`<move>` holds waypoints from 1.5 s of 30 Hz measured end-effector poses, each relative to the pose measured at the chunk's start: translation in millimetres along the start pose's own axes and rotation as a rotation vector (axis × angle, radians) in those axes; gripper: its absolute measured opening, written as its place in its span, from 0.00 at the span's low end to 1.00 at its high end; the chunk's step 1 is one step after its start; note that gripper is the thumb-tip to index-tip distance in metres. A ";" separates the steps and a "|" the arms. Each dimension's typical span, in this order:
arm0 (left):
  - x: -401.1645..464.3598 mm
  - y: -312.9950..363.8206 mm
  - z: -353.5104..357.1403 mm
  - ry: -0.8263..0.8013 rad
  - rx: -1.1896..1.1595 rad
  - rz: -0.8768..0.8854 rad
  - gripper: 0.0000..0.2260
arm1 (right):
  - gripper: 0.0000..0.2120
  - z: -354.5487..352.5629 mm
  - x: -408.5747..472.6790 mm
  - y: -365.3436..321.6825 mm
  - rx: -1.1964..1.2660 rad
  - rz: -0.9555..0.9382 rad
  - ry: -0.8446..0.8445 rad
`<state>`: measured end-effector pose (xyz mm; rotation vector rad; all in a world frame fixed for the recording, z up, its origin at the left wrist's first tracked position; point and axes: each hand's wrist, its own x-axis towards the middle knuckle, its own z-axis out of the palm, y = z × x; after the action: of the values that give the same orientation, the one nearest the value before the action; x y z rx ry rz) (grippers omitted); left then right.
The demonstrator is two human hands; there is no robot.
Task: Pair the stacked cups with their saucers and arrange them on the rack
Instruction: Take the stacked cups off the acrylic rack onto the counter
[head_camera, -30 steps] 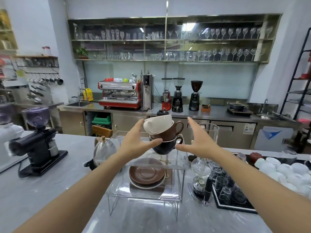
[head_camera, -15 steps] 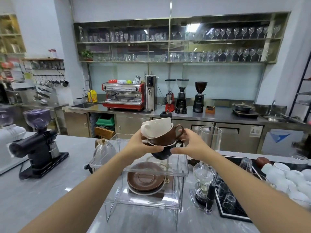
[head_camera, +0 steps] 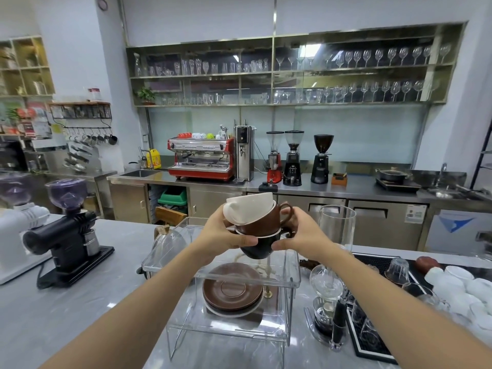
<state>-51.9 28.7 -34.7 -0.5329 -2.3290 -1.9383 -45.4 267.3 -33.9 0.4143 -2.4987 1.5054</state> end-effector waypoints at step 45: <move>-121.9 98.0 -22.7 0.057 -0.015 0.141 0.41 | 0.37 -0.1 -106.0 -105.5 0.072 -0.180 0.091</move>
<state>88.3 -5.7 29.7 -0.6165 -2.1809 -1.8832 89.8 235.1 21.3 0.5539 -2.2769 1.5111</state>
